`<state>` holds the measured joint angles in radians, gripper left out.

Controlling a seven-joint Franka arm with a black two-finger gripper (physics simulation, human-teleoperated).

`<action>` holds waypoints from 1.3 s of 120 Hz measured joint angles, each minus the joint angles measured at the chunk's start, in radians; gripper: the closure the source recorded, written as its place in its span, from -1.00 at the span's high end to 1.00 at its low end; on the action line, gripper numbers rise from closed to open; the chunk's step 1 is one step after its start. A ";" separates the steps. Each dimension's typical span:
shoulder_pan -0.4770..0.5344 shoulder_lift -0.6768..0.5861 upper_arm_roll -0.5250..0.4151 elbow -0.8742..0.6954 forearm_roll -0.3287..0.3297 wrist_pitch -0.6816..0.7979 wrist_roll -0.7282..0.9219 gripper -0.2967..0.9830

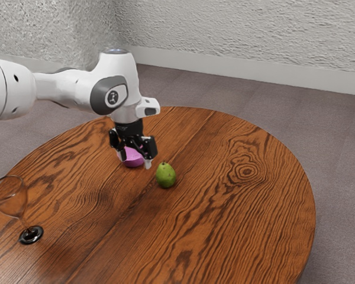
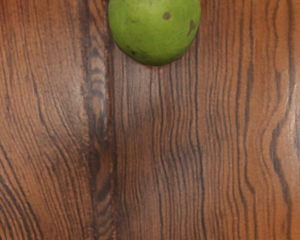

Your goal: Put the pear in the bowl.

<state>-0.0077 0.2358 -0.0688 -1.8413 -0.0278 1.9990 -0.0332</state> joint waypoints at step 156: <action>-0.009 0.403 0.010 0.246 -0.070 0.290 0.019 0.54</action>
<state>-0.0167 0.6386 -0.0583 -1.5950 -0.0980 2.2890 -0.0145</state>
